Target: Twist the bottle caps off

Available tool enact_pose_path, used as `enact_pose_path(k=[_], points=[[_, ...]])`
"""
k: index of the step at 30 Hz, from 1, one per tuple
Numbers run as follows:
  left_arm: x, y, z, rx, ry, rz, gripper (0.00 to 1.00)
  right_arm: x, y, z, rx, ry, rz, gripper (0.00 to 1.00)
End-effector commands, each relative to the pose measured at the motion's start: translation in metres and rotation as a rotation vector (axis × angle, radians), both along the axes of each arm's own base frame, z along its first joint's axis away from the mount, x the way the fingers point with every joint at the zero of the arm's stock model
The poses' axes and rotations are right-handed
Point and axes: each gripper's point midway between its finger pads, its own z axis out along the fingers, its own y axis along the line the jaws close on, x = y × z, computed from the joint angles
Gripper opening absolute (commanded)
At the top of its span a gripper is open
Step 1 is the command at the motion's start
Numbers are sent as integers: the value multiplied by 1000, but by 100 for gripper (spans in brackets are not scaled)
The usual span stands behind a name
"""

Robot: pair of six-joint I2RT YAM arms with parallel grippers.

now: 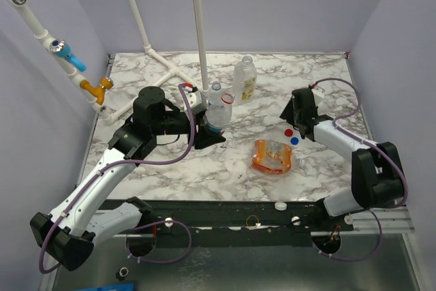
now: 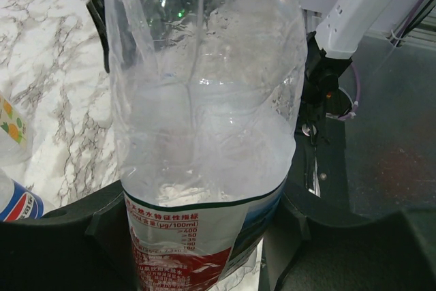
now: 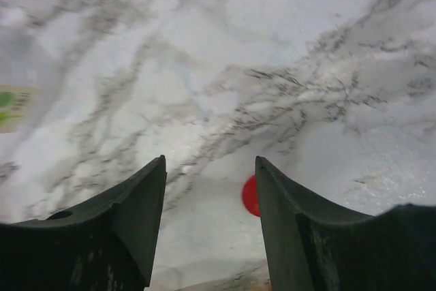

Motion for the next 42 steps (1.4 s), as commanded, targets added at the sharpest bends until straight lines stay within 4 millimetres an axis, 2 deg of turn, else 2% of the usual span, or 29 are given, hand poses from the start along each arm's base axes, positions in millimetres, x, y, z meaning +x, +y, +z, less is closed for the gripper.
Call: enact_pose_path(k=[1,3,4,5,7,9,12,18,22,27,30,35,38,42], points=[[4,1,6,-9,-22,22,0,22,29,100,116,-235,138,60],[7,2,4,-8,-16,40,0,19,52,148,194,-361,271,64],[7,2,3,-8,-15,46,0,16,69,179,250,-453,366,67],[9,2,1,-8,-13,56,0,10,84,202,293,-506,456,70],[14,3,-2,-8,0,87,0,-9,111,250,373,-604,640,75],[17,4,-4,-8,6,115,0,-34,132,287,448,-680,812,79],[18,4,-9,-7,11,119,0,-72,152,329,533,-790,1021,84],[17,2,-15,-10,54,113,0,-132,179,379,657,-900,1337,87],[18,1,-12,-15,48,116,0,-147,199,393,653,-923,1417,87],[18,1,-11,-18,46,116,0,-158,231,395,668,-907,1483,87],[18,1,-9,-20,42,116,0,-155,250,390,647,-876,1475,86],[17,1,-4,-27,31,108,0,-146,269,381,604,-837,1446,83],[16,1,-1,-33,27,102,0,-139,276,372,587,-807,1422,78],[15,1,1,-37,19,102,0,-139,283,364,594,-783,1425,63]])
